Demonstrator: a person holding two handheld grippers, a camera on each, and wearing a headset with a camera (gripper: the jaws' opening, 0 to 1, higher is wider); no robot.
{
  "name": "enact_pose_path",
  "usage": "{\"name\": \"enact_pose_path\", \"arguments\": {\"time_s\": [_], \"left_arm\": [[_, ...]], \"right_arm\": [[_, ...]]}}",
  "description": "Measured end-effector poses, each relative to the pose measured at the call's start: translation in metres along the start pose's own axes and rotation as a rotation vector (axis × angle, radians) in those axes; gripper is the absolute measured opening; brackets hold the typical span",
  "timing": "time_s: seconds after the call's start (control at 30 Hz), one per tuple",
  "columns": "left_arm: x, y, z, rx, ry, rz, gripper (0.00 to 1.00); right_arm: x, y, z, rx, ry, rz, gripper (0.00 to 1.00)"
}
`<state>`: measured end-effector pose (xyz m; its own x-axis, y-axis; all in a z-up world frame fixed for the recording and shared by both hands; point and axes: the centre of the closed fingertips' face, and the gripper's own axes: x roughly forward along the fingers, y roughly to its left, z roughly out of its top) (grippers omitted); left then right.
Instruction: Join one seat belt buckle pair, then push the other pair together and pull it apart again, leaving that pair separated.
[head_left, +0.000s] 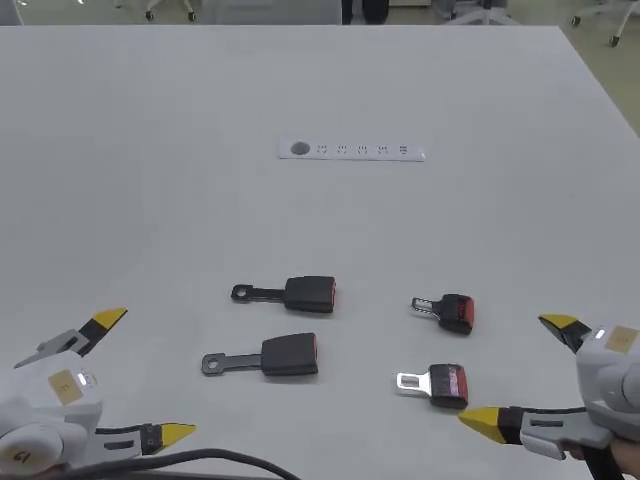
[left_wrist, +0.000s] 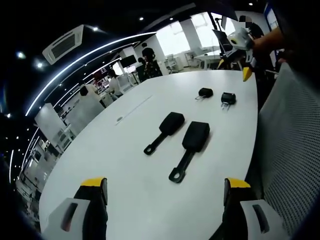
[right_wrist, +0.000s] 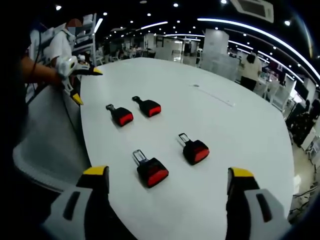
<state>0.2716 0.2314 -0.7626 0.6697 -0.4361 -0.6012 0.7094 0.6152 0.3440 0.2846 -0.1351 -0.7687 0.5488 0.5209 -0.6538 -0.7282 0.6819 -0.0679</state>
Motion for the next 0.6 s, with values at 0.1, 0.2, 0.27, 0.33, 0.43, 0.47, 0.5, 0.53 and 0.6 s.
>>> {"name": "enact_pose_path", "arguments": {"time_s": [0.1, 0.2, 0.27, 0.33, 0.43, 0.47, 0.5, 0.53, 0.6], "left_arm": [[0.0001, 0.0011, -0.0008, -0.005, 0.0, 0.002, 0.99], [0.0001, 0.0012, -0.0008, -0.009, -0.001, 0.002, 0.99], [0.0, 0.0012, -0.0007, -0.009, -0.001, 0.003, 0.99], [0.0, 0.0015, -0.0009, -0.015, -0.002, 0.002, 0.98], [0.0003, 0.0001, -0.0009, -0.019, -0.002, -0.004, 0.98], [0.0004, -0.0003, -0.0015, -0.016, 0.001, -0.005, 0.98], [0.0005, -0.0011, -0.0013, -0.017, 0.002, -0.008, 0.98], [0.0005, -0.0013, -0.0011, -0.016, 0.002, -0.009, 0.97], [0.0004, -0.001, -0.0012, -0.017, 0.002, -0.008, 0.97]], "right_arm": [[0.0006, -0.0001, -0.0004, 0.001, 0.0, -0.001, 0.99], [0.0013, -0.0011, -0.0017, 0.004, 0.001, -0.005, 0.99], [0.0012, -0.0016, -0.0016, 0.005, 0.001, -0.008, 0.99], [0.0019, -0.0013, -0.0026, 0.007, 0.003, -0.009, 0.99], [0.0032, -0.0005, -0.0033, 0.003, 0.008, -0.007, 0.99], [0.0035, -0.0003, -0.0033, 0.001, 0.009, -0.007, 0.99], [0.0037, -0.0001, -0.0024, -0.002, 0.007, -0.007, 0.99], [0.0038, 0.0, -0.002, -0.003, 0.007, -0.007, 0.99], [0.0042, -0.0002, -0.0016, -0.004, 0.007, -0.008, 0.98]]}}
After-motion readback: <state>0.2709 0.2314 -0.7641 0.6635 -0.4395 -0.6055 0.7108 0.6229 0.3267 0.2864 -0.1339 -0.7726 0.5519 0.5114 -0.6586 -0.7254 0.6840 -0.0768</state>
